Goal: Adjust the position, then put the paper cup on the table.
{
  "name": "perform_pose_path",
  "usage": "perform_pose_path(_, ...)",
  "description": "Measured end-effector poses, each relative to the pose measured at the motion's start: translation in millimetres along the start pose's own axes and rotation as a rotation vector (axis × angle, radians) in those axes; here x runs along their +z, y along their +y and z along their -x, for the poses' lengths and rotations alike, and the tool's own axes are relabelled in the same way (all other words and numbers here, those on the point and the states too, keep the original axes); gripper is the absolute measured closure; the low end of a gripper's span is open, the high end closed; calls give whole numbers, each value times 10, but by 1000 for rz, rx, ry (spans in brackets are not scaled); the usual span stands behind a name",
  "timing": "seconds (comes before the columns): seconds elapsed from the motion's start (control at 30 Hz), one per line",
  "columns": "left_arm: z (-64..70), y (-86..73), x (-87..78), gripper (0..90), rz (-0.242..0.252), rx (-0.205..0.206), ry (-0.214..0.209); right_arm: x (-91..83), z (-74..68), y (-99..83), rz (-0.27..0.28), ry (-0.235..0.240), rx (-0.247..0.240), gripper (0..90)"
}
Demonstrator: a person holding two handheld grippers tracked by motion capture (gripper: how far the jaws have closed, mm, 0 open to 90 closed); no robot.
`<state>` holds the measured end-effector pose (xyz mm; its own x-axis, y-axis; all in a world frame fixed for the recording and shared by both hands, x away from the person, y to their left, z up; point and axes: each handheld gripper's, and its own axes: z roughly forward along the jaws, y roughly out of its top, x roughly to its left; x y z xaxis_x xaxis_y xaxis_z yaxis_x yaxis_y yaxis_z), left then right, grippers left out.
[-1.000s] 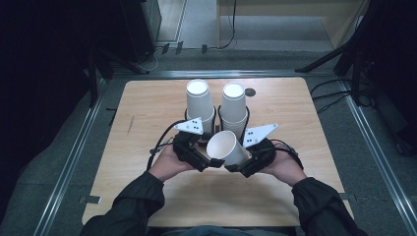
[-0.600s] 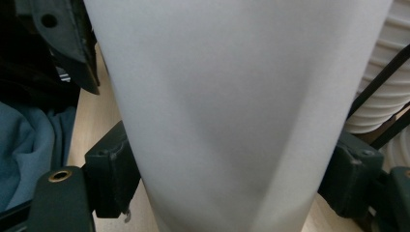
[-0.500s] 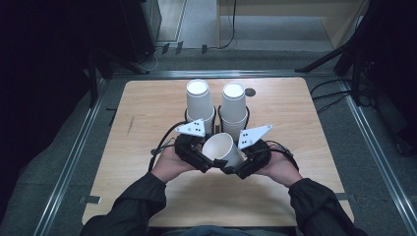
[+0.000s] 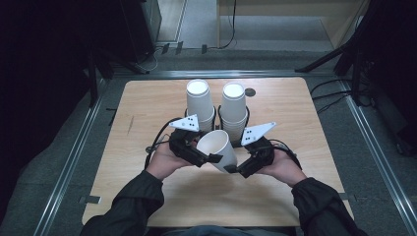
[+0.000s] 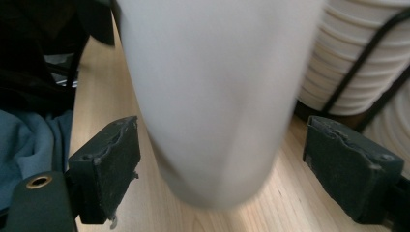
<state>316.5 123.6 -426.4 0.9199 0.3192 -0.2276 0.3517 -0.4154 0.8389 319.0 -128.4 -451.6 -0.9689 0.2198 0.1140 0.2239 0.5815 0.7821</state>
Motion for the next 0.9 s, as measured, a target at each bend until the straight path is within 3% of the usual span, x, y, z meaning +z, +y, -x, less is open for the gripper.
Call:
perform_pose_path(0.27,-55,-32,-76,134,-35,-2,52,-101,27,-74,-45,-23,33,140)
perform_pose_path(0.4,-61,-48,-72,134,-73,4,67,-129,44,-124,-46,-63,75,141)
perform_pose_path(0.43,-52,-49,-72,133,-81,4,76,-153,36,-146,-32,-91,87,146)
perform_pose_path(0.7,-62,-89,-102,132,-139,19,112,-196,10,-254,-36,-156,137,146)
perform_pose_path(0.9,-111,-102,-192,130,-108,0,124,-187,70,-289,-41,-207,165,208)
